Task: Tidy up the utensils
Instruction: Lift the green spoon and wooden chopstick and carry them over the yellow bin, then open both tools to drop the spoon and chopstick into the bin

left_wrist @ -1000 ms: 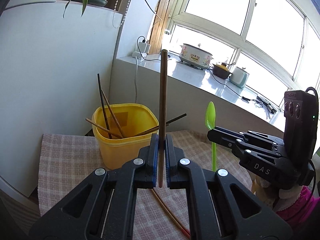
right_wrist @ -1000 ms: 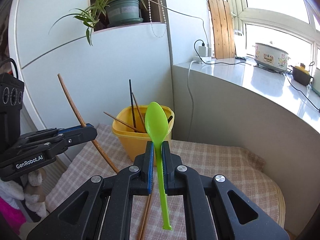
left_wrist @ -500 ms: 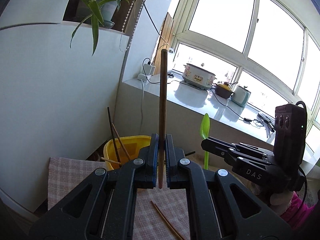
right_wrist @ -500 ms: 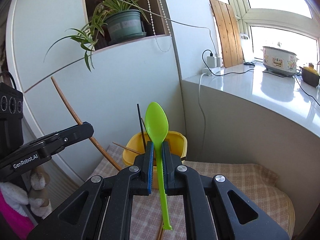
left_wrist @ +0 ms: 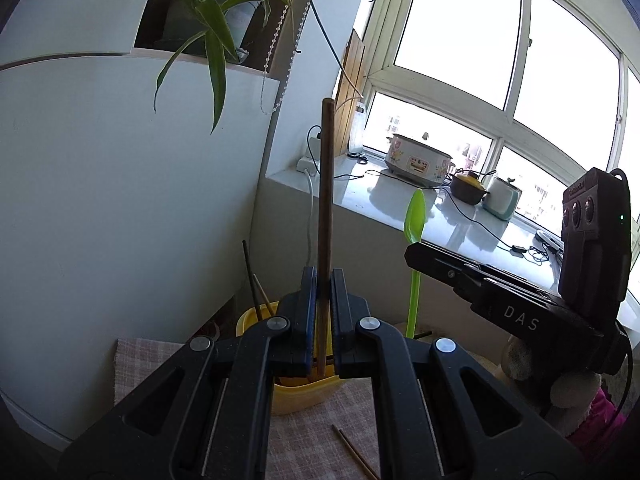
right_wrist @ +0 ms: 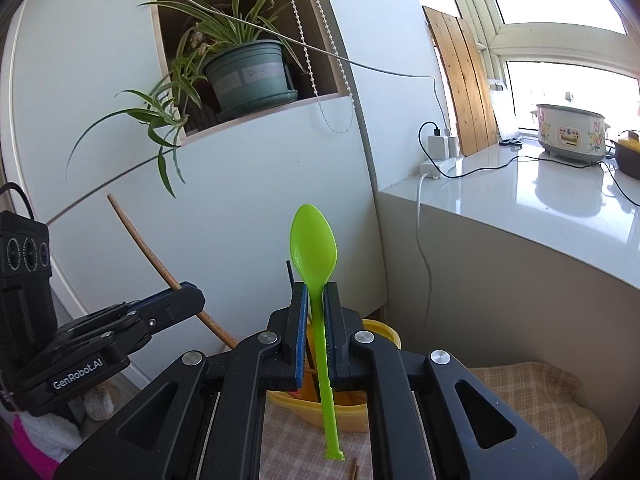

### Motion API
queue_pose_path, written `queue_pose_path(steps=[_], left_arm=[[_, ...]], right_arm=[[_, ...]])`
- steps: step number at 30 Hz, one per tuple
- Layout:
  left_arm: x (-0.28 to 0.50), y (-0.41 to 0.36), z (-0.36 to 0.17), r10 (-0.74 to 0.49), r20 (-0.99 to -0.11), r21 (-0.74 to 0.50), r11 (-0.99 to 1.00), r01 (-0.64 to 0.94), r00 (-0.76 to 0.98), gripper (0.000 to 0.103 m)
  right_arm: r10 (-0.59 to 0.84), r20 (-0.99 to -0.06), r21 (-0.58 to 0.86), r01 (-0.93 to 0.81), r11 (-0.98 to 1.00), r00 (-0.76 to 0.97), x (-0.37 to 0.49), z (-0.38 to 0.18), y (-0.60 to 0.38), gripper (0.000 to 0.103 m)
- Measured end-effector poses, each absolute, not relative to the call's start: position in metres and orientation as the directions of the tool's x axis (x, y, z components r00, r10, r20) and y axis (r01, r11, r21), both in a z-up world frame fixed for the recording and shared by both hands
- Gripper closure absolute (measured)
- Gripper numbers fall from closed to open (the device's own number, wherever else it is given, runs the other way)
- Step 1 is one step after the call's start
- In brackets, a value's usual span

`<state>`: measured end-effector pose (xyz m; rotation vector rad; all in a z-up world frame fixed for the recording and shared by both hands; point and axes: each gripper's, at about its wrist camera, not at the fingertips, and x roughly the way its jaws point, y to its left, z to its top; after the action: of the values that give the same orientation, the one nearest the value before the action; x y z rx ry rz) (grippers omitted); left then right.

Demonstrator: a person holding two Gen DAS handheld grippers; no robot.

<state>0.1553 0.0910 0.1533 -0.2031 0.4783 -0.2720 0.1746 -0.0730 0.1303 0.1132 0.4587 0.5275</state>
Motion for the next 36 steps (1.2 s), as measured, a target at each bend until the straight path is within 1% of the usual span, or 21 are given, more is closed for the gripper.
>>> queue_pose_path(steps=[3,10,14,27,36], left_arm=[[0.159,0.091,0.149,-0.298,-0.432,-0.251,0.946,0.204,0.851,0.099],[0.17,0.086,0.139,-0.295,-0.451,-0.243,0.949,0.202,0.842,0.099],[0.174,0.086,0.134,-0.294,-0.456,-0.247,0.949,0.198,0.84,0.099],[0.186,0.09,0.117,-0.276,-0.49,-0.245,0.954,0.173,0.827,0.099],[0.194,0.085,0.108,-0.283,-0.511,-0.255,0.952,0.171,0.812,0.099]], right_arm=[[0.468,-0.382,0.183,-0.431,0.884,0.797,0.184,0.128,-0.064,0.097],[0.439,-0.384,0.207,-0.388,0.898,0.812,0.212,0.116,-0.057,0.097],[0.414,-0.389,0.183,-0.371,0.91,0.823,0.222,0.11,-0.05,0.097],[0.413,-0.481,0.153,-0.389,0.908,0.774,0.234,0.08,-0.038,0.097],[0.39,-0.524,0.122,-0.387,0.914,0.757,0.224,0.076,-0.046,0.097]])
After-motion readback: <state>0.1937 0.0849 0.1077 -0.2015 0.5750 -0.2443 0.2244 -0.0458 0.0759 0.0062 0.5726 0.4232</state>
